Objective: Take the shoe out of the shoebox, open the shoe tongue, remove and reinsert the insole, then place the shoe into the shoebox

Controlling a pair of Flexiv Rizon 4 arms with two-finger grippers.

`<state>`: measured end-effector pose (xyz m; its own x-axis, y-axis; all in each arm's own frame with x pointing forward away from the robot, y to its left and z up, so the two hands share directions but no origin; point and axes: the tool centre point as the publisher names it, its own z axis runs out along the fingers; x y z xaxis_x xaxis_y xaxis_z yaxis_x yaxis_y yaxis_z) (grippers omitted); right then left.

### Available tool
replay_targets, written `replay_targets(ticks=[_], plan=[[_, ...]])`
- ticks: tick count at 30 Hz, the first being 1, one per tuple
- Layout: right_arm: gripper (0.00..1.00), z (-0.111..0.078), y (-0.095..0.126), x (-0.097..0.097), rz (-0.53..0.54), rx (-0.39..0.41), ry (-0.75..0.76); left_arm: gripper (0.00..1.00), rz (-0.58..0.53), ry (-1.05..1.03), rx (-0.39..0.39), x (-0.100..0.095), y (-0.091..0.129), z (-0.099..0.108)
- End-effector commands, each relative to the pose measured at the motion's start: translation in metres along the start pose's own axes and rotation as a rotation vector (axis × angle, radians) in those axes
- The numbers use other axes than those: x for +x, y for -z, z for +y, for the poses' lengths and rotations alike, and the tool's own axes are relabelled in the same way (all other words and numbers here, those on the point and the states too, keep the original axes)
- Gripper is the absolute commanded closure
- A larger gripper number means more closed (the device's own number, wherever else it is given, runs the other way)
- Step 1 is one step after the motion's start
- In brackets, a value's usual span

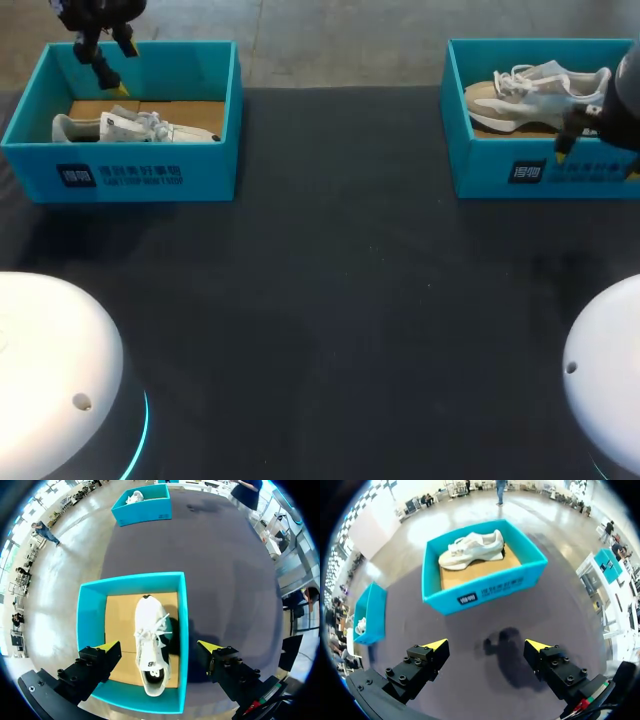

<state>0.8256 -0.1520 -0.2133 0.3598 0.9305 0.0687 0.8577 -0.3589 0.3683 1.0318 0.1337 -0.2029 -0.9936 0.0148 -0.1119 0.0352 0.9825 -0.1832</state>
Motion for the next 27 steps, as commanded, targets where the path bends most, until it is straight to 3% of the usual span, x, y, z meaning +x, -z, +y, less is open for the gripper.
replay_targets(ticks=[1, 15, 27], plan=[[0.00, 0.034, -0.023, 0.016, -0.036, 0.003, -0.002, 0.00, -0.002, -0.001, 0.000, 0.001, 0.000, 0.000], [0.00, 0.123, -0.058, 0.020, -0.107, -0.059, 0.001, 0.00, -0.002, -0.001, 0.000, 0.001, 0.000, 0.000], [0.00, 0.184, -0.082, 0.014, -0.161, -0.001, 0.038, 0.00, -0.002, -0.001, 0.000, 0.001, 0.000, 0.000]])
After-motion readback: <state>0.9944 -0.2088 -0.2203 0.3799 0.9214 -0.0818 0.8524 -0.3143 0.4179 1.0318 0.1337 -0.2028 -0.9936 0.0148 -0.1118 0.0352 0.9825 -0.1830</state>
